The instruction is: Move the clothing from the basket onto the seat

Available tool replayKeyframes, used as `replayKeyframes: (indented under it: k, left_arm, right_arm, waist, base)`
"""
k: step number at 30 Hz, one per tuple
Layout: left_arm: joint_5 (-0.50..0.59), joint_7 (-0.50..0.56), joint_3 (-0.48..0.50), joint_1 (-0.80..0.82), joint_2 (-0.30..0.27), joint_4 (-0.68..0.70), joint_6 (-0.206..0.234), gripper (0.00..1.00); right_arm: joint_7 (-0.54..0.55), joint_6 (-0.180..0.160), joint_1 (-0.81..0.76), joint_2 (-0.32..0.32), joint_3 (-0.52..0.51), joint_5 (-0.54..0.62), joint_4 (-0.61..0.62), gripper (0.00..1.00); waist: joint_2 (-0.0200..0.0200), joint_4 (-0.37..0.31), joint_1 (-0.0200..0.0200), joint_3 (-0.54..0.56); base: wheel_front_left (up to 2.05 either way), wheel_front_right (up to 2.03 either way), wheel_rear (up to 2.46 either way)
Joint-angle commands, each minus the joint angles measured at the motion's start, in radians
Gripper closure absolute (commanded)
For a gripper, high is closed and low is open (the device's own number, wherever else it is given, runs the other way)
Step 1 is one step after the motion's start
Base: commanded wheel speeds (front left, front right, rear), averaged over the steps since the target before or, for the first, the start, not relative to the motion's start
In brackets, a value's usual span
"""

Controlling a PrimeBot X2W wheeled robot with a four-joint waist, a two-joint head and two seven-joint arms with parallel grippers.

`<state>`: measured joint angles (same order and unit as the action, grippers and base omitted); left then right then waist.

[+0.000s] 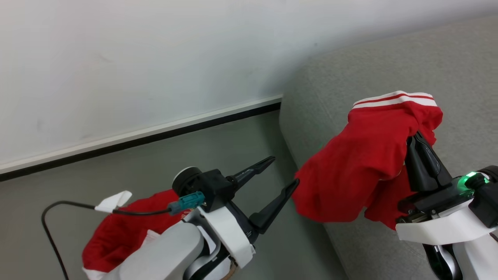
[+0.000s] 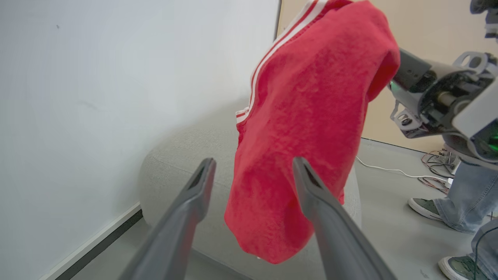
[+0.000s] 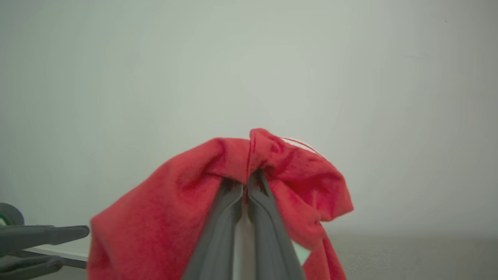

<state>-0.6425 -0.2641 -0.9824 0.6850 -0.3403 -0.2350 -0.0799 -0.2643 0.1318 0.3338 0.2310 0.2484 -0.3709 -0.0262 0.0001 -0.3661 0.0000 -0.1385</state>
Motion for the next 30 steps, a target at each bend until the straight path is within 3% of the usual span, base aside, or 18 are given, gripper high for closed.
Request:
replayKeyframes:
  k: [1,14,19,30]
  left_arm:
    - [0.013,0.000,-0.003,-0.004,-0.011,-0.005,0.001,0.00]
    - [0.021,0.004,-0.014,0.010,-0.010,-0.012,-0.001,0.00]
    - [0.023,0.017,-0.014,0.027,-0.021,0.000,-0.001,0.00]
    - [0.035,0.072,-0.008,0.081,-0.078,0.057,0.004,0.00]
  right_arm:
    - [0.000,-0.002,-0.015,-0.002,-0.010,-0.002,0.012,1.00]
    - [0.000,-0.002,-0.010,-0.001,-0.051,-0.032,0.028,1.00]
    - [0.000,-0.002,0.058,0.035,-0.091,-0.056,0.009,1.00]
    - [0.000,-0.002,0.292,0.186,-0.225,-0.099,-0.074,1.00]
  waist:
    - [-0.0001,-0.040,0.0000,-0.016]
    - [-0.0001,-0.082,0.0000,-0.043]
    - [-0.0001,-0.067,0.0000,-0.081]
    - [-0.0001,0.007,0.0000,-0.226]
  base:
    - [0.00,0.00,0.00]
    - [0.00,0.00,0.00]
    - [0.00,0.00,0.00]
    - [0.00,0.00,0.00]
